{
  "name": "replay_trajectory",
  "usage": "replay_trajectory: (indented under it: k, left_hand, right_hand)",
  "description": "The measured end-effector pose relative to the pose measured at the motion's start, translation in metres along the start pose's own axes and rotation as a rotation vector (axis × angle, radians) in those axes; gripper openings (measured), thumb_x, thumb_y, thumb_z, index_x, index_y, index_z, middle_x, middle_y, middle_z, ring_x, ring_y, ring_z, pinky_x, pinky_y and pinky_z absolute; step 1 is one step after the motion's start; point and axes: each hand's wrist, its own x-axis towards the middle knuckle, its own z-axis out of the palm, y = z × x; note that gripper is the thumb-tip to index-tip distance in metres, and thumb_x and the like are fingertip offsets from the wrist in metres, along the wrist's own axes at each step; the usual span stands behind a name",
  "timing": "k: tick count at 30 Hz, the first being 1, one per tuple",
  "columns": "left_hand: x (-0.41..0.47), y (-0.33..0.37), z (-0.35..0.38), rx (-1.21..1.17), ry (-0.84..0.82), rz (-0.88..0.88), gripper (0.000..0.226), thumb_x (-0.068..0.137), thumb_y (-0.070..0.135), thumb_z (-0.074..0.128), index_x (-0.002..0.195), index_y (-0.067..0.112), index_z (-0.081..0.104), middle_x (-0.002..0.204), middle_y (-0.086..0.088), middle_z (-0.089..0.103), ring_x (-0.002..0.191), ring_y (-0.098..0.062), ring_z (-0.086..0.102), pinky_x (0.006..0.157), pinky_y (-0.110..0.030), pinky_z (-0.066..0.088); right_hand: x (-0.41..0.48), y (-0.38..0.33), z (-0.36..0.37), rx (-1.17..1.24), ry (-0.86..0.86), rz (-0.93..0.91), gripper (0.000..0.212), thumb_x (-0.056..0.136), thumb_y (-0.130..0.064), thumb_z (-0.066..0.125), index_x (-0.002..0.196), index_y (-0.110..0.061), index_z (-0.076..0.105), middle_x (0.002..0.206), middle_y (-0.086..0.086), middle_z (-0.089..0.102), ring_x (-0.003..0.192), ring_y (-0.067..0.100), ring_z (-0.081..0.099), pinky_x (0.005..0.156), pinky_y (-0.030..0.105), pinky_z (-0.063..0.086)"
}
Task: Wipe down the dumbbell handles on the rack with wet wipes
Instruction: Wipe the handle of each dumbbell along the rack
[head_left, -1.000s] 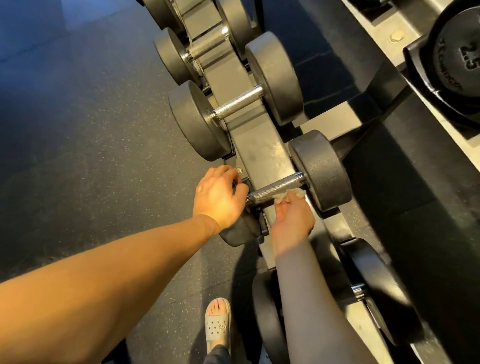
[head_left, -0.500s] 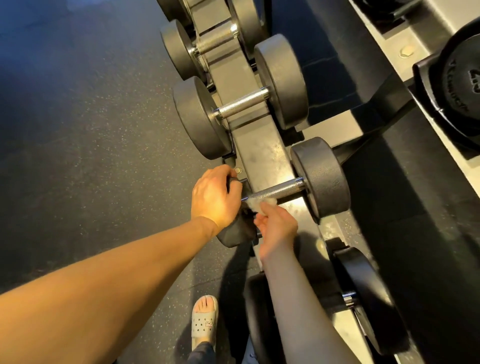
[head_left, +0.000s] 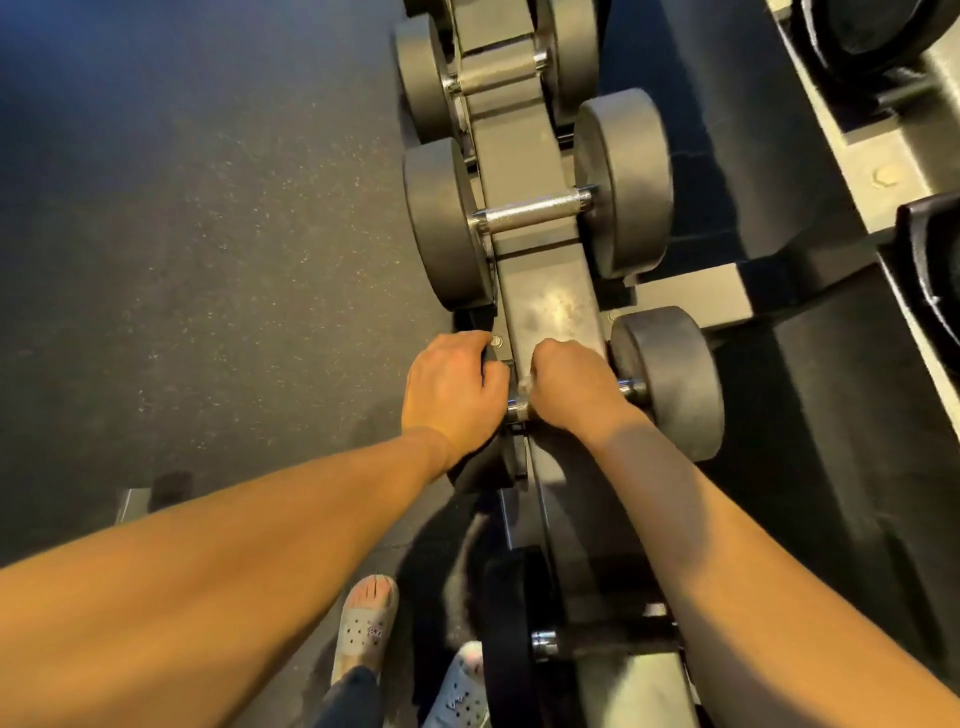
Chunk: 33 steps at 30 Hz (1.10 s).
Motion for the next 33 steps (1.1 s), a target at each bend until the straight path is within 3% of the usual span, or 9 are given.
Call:
replay_trajectory:
  k: [3,6,12,15,21,26,28,30,33]
  left_hand:
    - [0.000,0.001,-0.001,-0.003,-0.018,-0.012,0.027,0.095,0.023,0.048,0.108,0.015,0.069,0.104,-0.006,0.069,0.099,-0.022,0.060,0.086,-0.037,0.047]
    - [0.000,0.003,-0.002,-0.006,-0.028,-0.017,0.034,0.096,0.023,0.048,0.121,0.015,0.068,0.115,-0.008,0.069,0.109,-0.023,0.060,0.093,-0.037,0.047]
    - [-0.002,0.005,-0.005,0.015,-0.018,-0.011,0.035,0.099,0.023,0.049,0.129,0.014,0.065,0.119,-0.009,0.069,0.112,-0.022,0.059,0.099,-0.037,0.046]
    - [-0.003,0.005,-0.004,0.021,-0.020,-0.007,0.034,0.099,0.022,0.048,0.127,0.015,0.066,0.117,-0.008,0.069,0.110,-0.021,0.059,0.098,-0.036,0.046]
    - [0.000,0.003,-0.004,0.055,-0.064,-0.004,0.041,0.098,0.022,0.048,0.135,0.015,0.062,0.128,-0.009,0.067,0.120,-0.024,0.058,0.104,-0.038,0.043]
    - [-0.001,0.004,-0.005,0.046,-0.063,-0.008,0.045,0.094,0.028,0.039,0.127,0.016,0.066,0.117,-0.008,0.070,0.109,-0.025,0.061,0.097,-0.039,0.047]
    - [-0.001,0.004,-0.006,0.033,-0.073,-0.003,0.047,0.090,0.031,0.035,0.122,0.017,0.067,0.112,-0.007,0.070,0.104,-0.024,0.062,0.093,-0.040,0.051]
    - [0.000,0.003,-0.007,0.033,-0.092,-0.002,0.044,0.090,0.030,0.037,0.121,0.018,0.066,0.110,-0.005,0.069,0.103,-0.023,0.061,0.093,-0.043,0.052]
    - [0.002,0.002,-0.007,0.066,-0.128,0.016,0.043,0.093,0.026,0.043,0.130,0.016,0.062,0.120,-0.007,0.067,0.113,-0.025,0.060,0.100,-0.044,0.050]
  right_hand:
    - [0.015,-0.010,0.008,0.188,-0.113,-0.041,0.011,0.096,-0.014,0.057,0.086,-0.014,0.054,0.077,0.001,0.053,0.083,0.028,0.060,0.069,0.032,0.041]
    - [0.007,-0.008,0.012,0.128,-0.108,-0.143,0.012,0.098,-0.018,0.056,0.086,-0.016,0.055,0.081,0.003,0.056,0.082,0.028,0.062,0.068,0.033,0.041]
    - [-0.018,0.020,-0.027,-0.451,0.055,-0.302,0.016,0.095,-0.025,0.060,0.107,-0.018,0.067,0.098,0.006,0.067,0.095,0.027,0.063,0.076,0.032,0.037]
    - [-0.029,0.017,-0.015,-0.521,0.127,-0.279,0.018,0.094,-0.021,0.060,0.109,-0.017,0.068,0.105,0.006,0.067,0.103,0.026,0.058,0.086,0.036,0.042]
    - [-0.043,-0.009,0.040,0.042,0.336,-0.275,0.007,0.083,-0.005,0.068,0.088,-0.010,0.070,0.091,0.005,0.063,0.089,0.025,0.055,0.077,0.038,0.047]
    - [-0.045,0.015,0.062,-0.007,0.545,-0.319,0.012,0.075,-0.009,0.079,0.075,-0.012,0.067,0.079,0.004,0.059,0.071,0.023,0.055,0.063,0.035,0.048]
    - [-0.048,0.024,0.068,0.066,0.630,-0.205,0.007,0.086,-0.013,0.067,0.081,-0.008,0.067,0.082,0.007,0.058,0.067,0.023,0.056,0.057,0.034,0.049]
    - [-0.052,0.022,0.076,0.258,0.714,-0.018,0.019,0.095,-0.020,0.055,0.087,-0.006,0.067,0.084,0.007,0.060,0.065,0.021,0.057,0.056,0.032,0.050]
    - [-0.052,-0.002,0.078,0.697,0.718,0.266,0.019,0.095,-0.020,0.068,0.079,-0.012,0.064,0.071,-0.001,0.062,0.064,0.011,0.058,0.059,0.021,0.048]
